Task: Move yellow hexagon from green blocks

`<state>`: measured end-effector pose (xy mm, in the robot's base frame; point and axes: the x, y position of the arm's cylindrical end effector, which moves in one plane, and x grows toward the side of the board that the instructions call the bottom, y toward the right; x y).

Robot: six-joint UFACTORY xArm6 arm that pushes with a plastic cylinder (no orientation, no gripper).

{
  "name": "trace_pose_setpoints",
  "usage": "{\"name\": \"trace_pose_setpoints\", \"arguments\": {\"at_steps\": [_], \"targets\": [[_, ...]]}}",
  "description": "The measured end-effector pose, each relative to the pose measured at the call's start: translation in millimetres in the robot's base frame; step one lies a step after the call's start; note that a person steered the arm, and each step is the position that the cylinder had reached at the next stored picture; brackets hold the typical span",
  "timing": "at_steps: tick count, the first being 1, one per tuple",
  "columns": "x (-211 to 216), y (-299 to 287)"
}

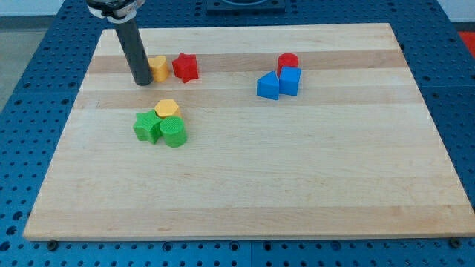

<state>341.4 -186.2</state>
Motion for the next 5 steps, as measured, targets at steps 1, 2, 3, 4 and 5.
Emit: {"name": "trace_pose_setpoints", "arguments": {"at_steps": [1, 2, 3, 4, 5], "targets": [[0, 3], [7, 3], [40, 3], [62, 7], [68, 9]]}}
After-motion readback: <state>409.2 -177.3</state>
